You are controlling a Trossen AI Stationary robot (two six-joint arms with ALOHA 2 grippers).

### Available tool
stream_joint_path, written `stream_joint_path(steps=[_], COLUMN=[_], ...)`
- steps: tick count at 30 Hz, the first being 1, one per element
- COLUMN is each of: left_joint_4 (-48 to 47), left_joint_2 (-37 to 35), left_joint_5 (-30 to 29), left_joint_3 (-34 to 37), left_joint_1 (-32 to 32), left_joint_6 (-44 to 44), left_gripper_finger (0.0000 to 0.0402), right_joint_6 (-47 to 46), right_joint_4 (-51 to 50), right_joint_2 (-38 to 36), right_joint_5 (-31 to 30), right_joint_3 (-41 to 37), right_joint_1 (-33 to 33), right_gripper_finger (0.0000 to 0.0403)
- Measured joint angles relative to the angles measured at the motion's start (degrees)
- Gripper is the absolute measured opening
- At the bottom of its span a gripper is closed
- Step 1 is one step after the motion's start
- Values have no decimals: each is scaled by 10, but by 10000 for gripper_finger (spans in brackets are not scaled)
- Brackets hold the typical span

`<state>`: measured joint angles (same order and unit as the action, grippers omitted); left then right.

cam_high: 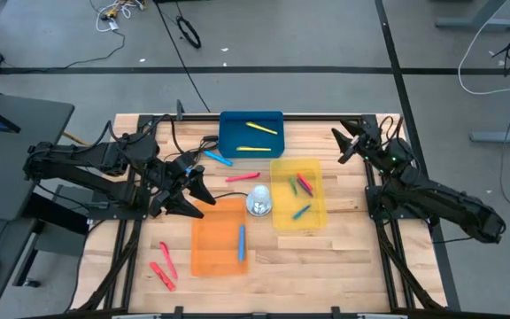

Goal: Pick & Place Markers
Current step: Put the top pink pen into the blue bin

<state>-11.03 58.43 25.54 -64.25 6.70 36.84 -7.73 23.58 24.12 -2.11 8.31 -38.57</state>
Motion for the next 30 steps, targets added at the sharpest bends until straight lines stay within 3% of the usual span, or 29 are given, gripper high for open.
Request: stream_joint_path(steps=[12,26,30], left_joint_4=[0,0,0], left_joint_2=[0,0,0], left_joint_5=[0,0,0], left_joint_3=[0,0,0], left_joint_1=[0,0,0], left_joint_6=[0,0,0], left_gripper_finger=[287,287,287], right_joint_6=[-26,7,7], right_joint_4=[-14,-229,-228], right_joint_2=[-107,-195,-207], right_joint_5=[0,0,13], right_joint_3=[-72,-74,-74], right_joint_1=[-5,-37,-44], right_gripper_finger=[245,245,245])
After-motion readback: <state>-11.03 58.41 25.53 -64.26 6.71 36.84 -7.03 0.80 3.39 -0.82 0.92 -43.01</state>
